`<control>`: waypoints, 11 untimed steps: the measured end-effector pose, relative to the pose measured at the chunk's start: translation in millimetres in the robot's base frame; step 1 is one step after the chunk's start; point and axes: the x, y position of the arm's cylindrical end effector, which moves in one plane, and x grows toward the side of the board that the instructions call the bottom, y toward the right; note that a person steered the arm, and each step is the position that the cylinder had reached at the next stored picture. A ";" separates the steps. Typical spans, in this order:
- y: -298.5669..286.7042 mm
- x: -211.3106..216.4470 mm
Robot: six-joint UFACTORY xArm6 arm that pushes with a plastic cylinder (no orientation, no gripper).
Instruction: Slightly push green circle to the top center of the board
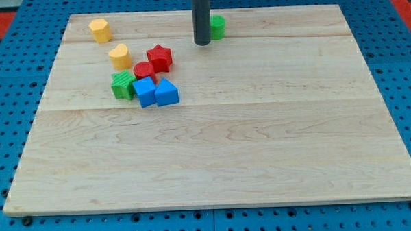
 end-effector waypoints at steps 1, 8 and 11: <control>9.4 0.4; 99.9 -62.9; 54.9 -19.3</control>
